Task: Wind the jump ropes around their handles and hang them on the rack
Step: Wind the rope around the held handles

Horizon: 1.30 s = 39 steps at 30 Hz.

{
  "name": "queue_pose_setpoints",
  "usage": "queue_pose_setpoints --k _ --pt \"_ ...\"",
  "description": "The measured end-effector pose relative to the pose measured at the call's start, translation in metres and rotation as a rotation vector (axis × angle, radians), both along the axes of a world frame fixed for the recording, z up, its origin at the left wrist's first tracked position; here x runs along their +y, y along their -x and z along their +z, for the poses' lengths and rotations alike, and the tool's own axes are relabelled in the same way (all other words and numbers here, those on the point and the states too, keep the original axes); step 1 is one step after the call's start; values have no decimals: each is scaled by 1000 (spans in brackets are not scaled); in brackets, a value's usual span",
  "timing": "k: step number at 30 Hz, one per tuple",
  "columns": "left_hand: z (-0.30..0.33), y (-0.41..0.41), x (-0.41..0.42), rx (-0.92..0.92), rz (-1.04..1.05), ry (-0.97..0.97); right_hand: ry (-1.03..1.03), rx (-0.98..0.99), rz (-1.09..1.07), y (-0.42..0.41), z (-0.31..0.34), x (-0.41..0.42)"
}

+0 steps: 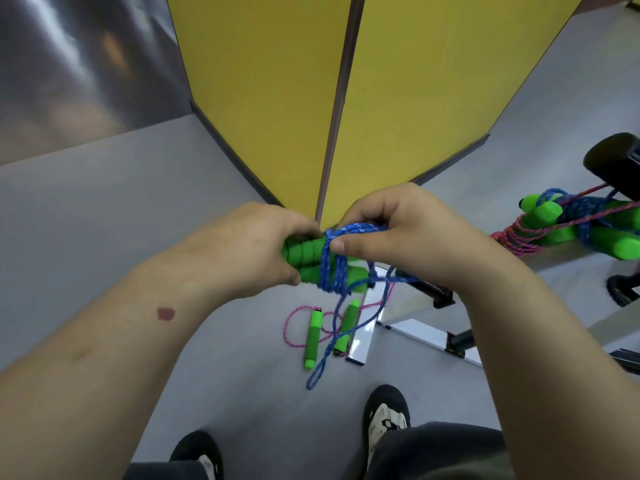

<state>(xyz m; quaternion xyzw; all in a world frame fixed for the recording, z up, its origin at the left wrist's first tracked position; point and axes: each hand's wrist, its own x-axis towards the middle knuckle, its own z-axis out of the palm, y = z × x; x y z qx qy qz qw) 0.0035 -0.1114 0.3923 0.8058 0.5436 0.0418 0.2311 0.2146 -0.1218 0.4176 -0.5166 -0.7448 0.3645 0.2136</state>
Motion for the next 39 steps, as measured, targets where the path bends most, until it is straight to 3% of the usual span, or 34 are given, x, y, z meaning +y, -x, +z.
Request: queue_pose_setpoints --k 4,8,9,11,13,15,17,21,23,26,29,32,36,39 --pt "11 -1 -6 -147 -117 140 45 189 -122 -8 -10 6" --pt "14 10 -2 -552 -85 284 373 543 -217 -10 -22 10" --pt "11 13 0 -666 -67 323 433 545 -254 -10 -26 11" --pt "6 18 5 -846 -12 384 438 332 -277 -7 -31 11" --pt "1 21 10 -935 48 417 363 85 -171 -4 -30 8" --pt "0 27 14 -1015 92 441 238 -5 -148 -3 -32 8" --pt "4 38 19 -1059 136 386 67 -224 -175 -6 -37 8" --pt "16 46 21 -1216 252 409 18 -303 -225 -7 -42 8" --pt "14 39 21 -1205 395 390 -5 -354 -100 6 -36 0" --pt "1 30 22 -901 561 152 -98 -325 42 26 -14 -12" --pt "-1 21 16 -579 370 85 -285 -295 54 24 0 -9" --pt "9 14 7 -366 179 105 -244 -53 -99 9 0 -2" --pt "16 18 2 -380 29 308 -92 175 -127 0 -6 1" --pt "17 22 3 -545 -48 421 127 429 -131 -5 -20 6"
